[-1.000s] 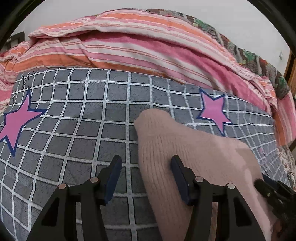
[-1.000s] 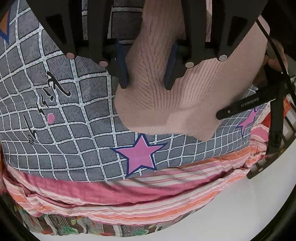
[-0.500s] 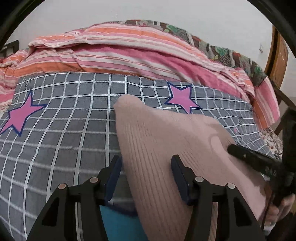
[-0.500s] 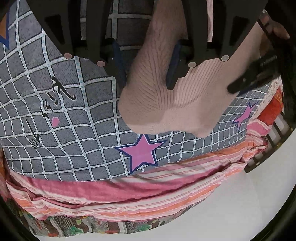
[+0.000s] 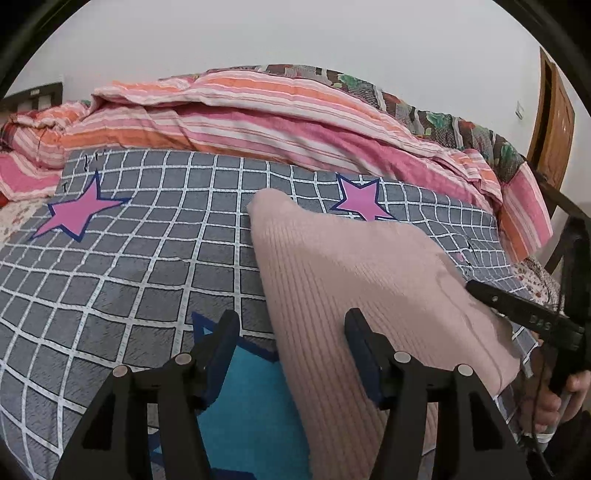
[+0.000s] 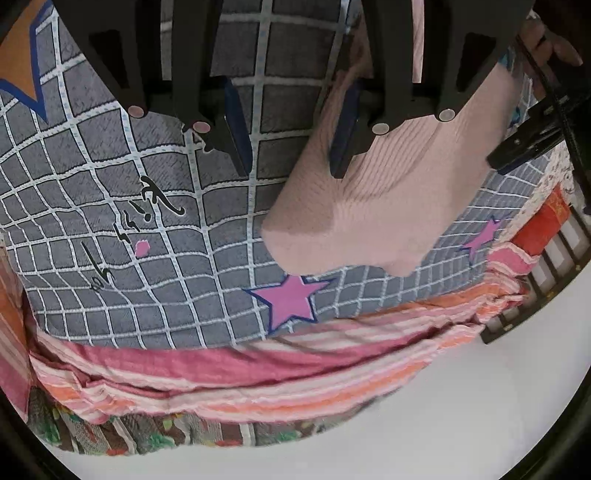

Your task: Fold small clothes

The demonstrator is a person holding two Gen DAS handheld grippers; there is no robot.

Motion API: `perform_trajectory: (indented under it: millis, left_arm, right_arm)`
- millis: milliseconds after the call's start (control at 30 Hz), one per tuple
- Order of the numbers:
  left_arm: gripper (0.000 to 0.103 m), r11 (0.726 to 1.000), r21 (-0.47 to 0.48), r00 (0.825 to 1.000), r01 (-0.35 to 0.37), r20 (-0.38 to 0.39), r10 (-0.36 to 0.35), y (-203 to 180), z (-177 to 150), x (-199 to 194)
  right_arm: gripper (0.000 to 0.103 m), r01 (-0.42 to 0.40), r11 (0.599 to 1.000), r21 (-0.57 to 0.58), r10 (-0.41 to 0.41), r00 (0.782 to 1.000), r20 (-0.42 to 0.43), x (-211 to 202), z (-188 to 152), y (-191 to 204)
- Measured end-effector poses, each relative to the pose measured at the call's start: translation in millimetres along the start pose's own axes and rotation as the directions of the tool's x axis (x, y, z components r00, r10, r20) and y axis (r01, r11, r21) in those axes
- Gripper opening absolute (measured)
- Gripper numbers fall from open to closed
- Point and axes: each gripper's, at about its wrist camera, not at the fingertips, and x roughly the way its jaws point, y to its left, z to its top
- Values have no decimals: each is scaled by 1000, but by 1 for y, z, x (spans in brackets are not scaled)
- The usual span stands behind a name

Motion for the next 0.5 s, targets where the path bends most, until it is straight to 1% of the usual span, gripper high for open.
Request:
perform_trajectory:
  millis: [100,233,333,400,500]
  left_arm:
    - [58,1000,7,1000,-2,7,2,-1,-1,-1]
    - [58,1000,-15,1000,8,10,-8,1,-2,-4]
    - [57,1000,1,1000,13,15,-13,0,-5,-8]
    - [57,999,8,999,32,16,-32,0,-7,-11]
    - [59,997,23,997,78,6,-78,-1,-11,-13]
  right_arm:
    - [43,-6,1000,11,6,1000,18,-10,-4,0]
    - [43,-20,998,61,20,1000,15,-15,-7,-1]
    - [43,-36,997,75,35,999,14,-16,-11,4]
    - [43,-50,994,94,49,999,14,-19,-14,6]
    - [43,-81,992,95,81,997,4,-19,-15,13]
